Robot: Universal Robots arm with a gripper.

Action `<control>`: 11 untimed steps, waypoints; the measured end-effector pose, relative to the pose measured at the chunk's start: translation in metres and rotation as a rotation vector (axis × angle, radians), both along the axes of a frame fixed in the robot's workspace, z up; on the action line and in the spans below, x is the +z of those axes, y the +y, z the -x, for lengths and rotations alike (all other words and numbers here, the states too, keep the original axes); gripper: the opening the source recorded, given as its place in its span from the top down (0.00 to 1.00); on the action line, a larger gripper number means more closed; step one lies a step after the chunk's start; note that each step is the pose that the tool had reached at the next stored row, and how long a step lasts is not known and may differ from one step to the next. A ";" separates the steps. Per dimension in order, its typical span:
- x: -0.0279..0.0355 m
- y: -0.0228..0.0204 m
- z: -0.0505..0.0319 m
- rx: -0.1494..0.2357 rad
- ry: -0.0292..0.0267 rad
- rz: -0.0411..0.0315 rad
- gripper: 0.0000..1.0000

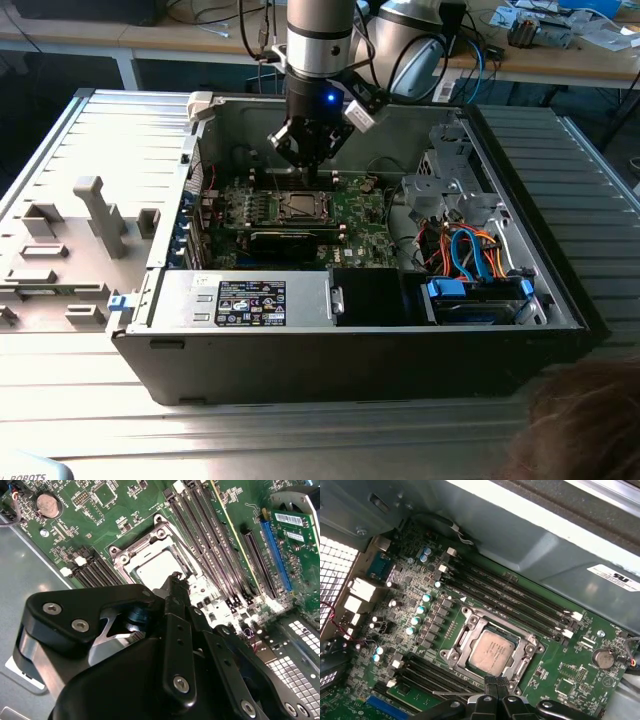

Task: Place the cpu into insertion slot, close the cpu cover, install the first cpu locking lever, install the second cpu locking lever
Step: 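Install the first cpu locking lever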

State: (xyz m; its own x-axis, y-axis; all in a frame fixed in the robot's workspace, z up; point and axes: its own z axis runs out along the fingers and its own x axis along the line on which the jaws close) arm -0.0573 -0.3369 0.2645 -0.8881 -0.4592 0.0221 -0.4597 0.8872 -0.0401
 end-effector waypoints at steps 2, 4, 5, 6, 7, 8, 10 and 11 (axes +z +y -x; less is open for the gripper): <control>0.0000 0.0000 0.0000 0.005 0.0000 0.0001 0.89; 0.0000 0.0000 0.0000 0.007 0.0000 0.0000 0.89; 0.0000 0.0000 0.0000 0.008 0.0000 0.0000 0.89; 0.0000 0.0000 0.0000 0.009 0.0000 0.0000 0.89; 0.0000 0.0000 0.0000 0.010 0.0000 0.0000 0.89; 0.0000 0.0000 0.0000 0.010 0.0000 0.0000 0.89; 0.0000 0.0000 0.0000 0.011 0.0000 0.0001 0.89; 0.0000 0.0000 0.0000 0.010 0.0000 0.0000 0.89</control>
State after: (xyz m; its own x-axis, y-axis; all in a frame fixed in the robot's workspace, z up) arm -0.0574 -0.3369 0.2645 -0.8832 -0.4684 0.0220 -0.4689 0.8823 -0.0401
